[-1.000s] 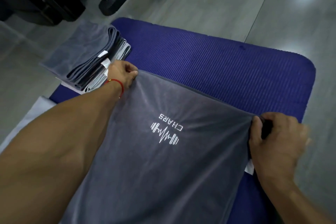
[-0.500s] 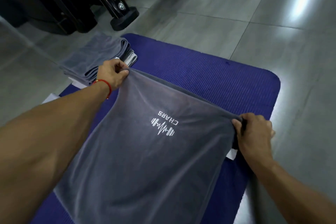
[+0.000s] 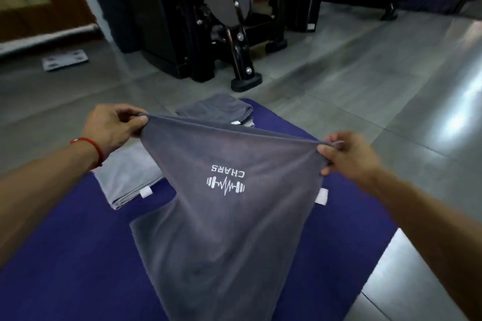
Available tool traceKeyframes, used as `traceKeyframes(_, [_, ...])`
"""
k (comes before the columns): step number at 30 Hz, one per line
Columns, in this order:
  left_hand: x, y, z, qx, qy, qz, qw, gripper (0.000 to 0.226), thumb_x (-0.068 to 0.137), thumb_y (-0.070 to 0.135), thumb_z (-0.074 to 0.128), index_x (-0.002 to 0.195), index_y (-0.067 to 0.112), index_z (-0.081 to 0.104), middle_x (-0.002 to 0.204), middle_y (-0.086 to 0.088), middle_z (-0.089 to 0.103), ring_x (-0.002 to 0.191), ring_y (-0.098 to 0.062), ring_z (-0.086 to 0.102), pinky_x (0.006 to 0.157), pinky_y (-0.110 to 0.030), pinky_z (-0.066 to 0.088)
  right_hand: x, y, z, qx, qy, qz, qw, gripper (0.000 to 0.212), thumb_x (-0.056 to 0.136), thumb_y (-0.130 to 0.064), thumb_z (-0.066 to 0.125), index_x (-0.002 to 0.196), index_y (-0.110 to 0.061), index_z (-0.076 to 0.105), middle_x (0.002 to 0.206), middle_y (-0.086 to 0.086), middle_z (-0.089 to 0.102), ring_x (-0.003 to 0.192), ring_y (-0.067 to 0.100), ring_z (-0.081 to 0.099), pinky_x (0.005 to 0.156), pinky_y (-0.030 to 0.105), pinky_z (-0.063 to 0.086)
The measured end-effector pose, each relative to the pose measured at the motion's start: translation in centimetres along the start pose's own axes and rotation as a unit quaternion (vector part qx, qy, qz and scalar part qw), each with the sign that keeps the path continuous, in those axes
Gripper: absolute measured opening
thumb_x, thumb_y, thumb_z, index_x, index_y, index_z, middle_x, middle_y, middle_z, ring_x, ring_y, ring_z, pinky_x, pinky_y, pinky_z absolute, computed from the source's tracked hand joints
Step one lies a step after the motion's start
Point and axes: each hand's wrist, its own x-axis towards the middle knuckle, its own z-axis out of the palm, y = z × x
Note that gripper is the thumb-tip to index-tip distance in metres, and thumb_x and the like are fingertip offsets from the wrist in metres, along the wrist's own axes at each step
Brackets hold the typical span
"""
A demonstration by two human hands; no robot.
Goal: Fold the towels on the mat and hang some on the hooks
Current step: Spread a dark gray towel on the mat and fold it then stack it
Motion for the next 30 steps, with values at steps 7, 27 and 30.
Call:
traceKeyframes(7, [-7.6,-0.9,-16.9,-0.072,0.152,-0.07,0.983,0.009,0.091,0.013,0.073,0.1,0.014,0.075,0.088,-0.01,0.074,0.076,-0.018,0.072,0.069,-0.028,0.062,1.8,-19.2,4.5,-0.045,-0.137,-0.185,0.972,0.012,0.096,0.003,0.063,0.106,-0.002,0.067,0.094,0.017,0.069,0.051,0.005,0.064,0.053,0.018,0.057])
traceKeyframes(27, [-19.8,-2.7,-28.3,-0.138,0.313,-0.163,0.925,0.021,0.105,0.005,0.048,0.086,0.014,0.053,0.08,-0.011,0.05,0.071,-0.025,0.058,0.056,-0.03,0.062,0.9,-28.7,20.2,0.033,-0.257,-0.278,0.925,0.011,0.102,-0.005,0.057,0.097,-0.011,0.064,0.094,0.015,0.06,0.079,0.025,0.065,0.051,0.027,0.06])
traceKeyframes(30, [-18.1,-3.3,-28.1,-0.199,0.311,-0.207,0.906,0.022,0.104,0.005,0.05,0.086,0.018,0.051,0.087,-0.01,0.053,0.077,-0.025,0.058,0.06,-0.033,0.063,1.6,-27.6,22.7,0.085,-0.245,-0.228,0.938,0.012,0.104,-0.007,0.053,0.098,-0.014,0.06,0.095,0.011,0.058,0.1,0.029,0.066,0.069,0.035,0.065])
